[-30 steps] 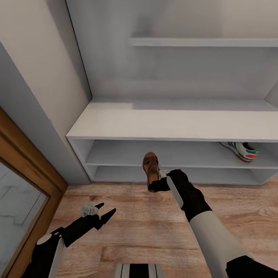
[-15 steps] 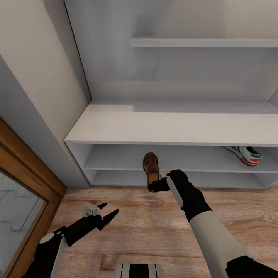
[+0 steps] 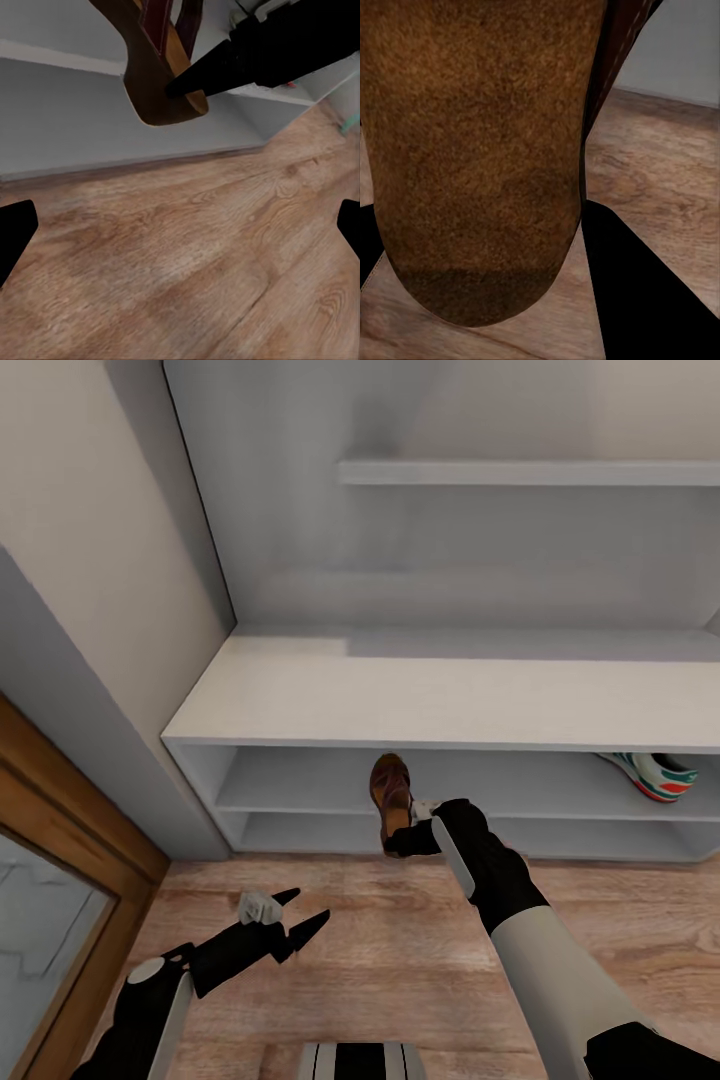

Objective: Pick up the two gym shoes and the two sandals from the corridor floor and place them onto the hallstand (shoe rack) in the corridor, making sure they are on the rack and not on the floor. Arrange them so the two gym shoes are next to each other and the two sandals are next to each other.

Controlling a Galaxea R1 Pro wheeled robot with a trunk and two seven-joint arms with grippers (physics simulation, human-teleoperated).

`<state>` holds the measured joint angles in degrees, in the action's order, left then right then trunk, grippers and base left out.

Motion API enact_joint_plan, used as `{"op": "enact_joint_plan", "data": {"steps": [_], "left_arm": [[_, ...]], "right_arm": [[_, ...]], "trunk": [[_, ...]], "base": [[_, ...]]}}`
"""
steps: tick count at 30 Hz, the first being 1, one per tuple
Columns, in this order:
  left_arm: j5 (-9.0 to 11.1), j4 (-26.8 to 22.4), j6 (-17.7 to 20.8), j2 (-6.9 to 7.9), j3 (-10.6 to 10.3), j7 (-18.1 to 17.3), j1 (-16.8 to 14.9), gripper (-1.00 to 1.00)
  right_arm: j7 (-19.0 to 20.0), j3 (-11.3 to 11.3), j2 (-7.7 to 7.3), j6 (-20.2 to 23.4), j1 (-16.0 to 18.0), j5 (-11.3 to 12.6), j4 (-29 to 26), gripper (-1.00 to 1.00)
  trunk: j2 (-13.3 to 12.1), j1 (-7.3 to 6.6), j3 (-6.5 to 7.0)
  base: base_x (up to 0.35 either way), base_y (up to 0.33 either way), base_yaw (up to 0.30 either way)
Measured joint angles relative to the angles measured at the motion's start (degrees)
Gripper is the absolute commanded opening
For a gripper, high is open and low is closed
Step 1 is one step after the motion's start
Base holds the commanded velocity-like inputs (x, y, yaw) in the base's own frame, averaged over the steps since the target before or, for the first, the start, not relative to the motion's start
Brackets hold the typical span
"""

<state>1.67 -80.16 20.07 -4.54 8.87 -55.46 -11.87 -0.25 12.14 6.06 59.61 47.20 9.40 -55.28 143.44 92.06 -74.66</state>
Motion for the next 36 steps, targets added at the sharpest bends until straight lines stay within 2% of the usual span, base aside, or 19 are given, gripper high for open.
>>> {"op": "enact_joint_plan", "data": {"steps": [29,36], "left_arm": [[0.0,0.0,0.0,-0.02,-0.2,0.0,0.0,1.00],[0.0,0.0,0.0,-0.03,-0.2,0.1,0.0,1.00]], "right_arm": [[0.0,0.2,0.00,0.0,0.0,0.0,0.7,-1.00],[0.0,0.2,0.00,0.1,0.0,0.0,0.6,-1.00]], "trunk": [[0.0,0.00,0.00],[0.0,0.00,0.00]], "base": [[0.021,0.005,0.000],[0.201,0.082,0.000]]}}
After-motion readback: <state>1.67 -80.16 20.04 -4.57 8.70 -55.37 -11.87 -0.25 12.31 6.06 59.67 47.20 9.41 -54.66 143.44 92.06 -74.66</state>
